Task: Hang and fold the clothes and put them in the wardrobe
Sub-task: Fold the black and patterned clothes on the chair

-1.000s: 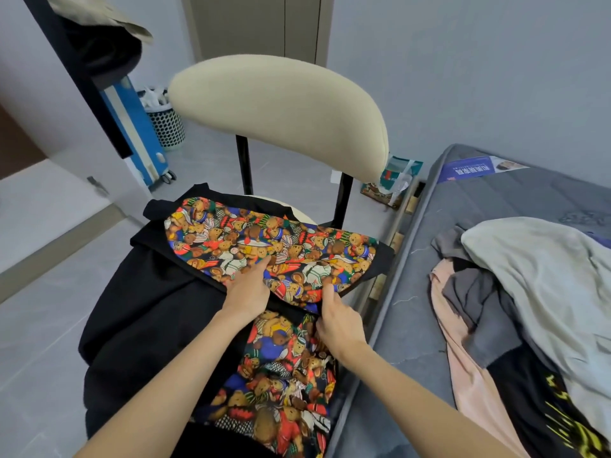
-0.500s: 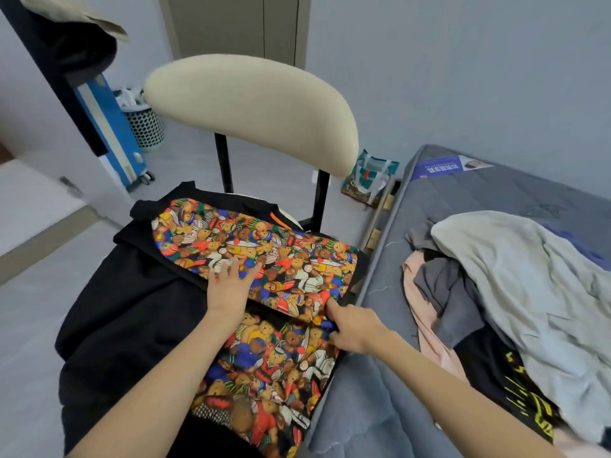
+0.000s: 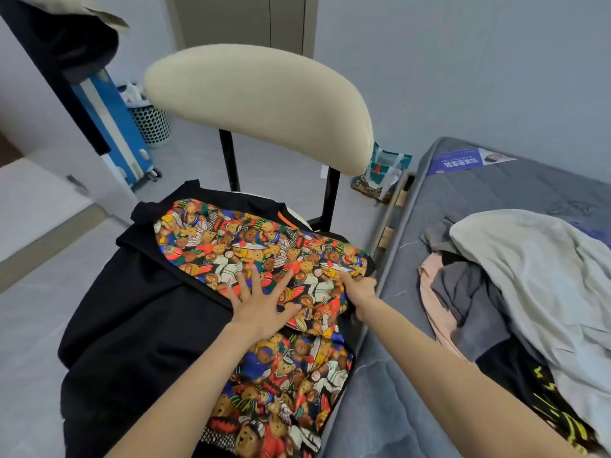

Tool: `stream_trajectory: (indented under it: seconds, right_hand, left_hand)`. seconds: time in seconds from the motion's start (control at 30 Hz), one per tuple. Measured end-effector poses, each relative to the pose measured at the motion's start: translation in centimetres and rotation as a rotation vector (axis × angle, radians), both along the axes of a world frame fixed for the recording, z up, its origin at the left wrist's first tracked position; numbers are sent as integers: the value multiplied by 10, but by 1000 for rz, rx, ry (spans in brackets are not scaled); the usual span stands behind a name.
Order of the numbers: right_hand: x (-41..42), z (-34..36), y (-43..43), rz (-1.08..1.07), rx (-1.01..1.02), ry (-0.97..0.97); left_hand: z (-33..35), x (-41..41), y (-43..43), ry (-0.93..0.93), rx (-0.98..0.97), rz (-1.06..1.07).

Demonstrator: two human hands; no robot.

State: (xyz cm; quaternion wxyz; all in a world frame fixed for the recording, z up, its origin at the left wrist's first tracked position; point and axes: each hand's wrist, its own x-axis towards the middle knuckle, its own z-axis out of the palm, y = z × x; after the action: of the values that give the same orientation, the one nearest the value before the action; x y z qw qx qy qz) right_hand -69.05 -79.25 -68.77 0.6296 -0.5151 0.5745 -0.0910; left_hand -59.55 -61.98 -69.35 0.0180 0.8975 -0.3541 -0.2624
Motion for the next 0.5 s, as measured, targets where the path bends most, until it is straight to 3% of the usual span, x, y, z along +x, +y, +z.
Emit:
stream_trajectory:
  seconds: [0.1,0.2,0.3,0.4,0.5]
  right_hand:
    - [7,-1,3,-54,-341,16]
    - [0,-9,7,-2,-476,88]
    - [-7,-17,6,234,-560,273]
    - [-6,-9,2,525,-823,479]
    - [7,7,11,731,-1016,346]
  left_hand:
    - [-9,9,5,-11,45,53]
    - [-11,15,7,-16,80,42]
    - [-12,18,9,6,71,33]
    - [-10,24,17,-11,-57,61]
    - [0,39,27,-154,-221,191]
